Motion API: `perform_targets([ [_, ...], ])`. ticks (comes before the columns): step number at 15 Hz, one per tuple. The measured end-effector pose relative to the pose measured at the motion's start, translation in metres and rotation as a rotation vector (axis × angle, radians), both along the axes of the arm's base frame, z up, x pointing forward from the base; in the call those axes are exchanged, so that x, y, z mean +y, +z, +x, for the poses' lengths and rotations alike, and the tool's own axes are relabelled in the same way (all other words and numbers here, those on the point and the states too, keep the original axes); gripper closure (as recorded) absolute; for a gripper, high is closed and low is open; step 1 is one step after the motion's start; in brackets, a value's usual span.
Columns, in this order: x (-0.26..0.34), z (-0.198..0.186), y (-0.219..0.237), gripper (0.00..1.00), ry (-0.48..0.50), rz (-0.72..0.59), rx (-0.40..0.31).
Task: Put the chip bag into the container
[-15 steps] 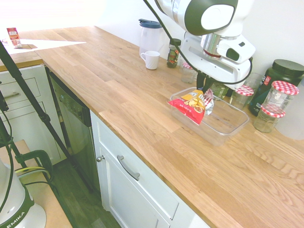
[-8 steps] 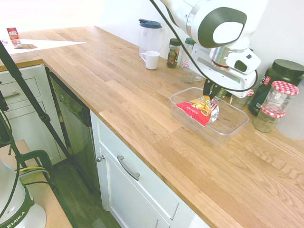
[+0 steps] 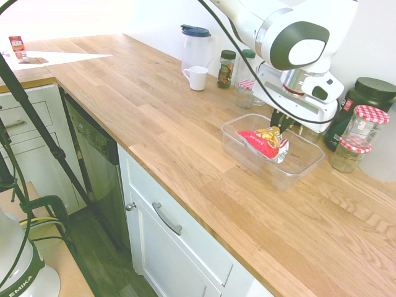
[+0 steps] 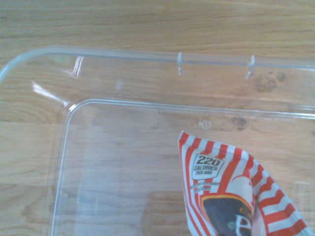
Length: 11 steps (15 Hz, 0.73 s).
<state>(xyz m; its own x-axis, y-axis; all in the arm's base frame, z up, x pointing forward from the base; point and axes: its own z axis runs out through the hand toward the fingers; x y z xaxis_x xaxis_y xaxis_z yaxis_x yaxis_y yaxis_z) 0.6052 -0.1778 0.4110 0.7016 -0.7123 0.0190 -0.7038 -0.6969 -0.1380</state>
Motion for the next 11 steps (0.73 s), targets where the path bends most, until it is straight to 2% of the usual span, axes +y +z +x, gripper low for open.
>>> perform_targets([
  [6, -0.003, 0.012, -0.007, 0.00, 0.001, -0.002, 0.013],
  [8, -0.003, 0.012, 0.007, 0.00, 0.000, -0.007, -0.010],
  [11, 0.001, 0.002, 0.050, 0.00, 0.003, -0.017, -0.067],
])
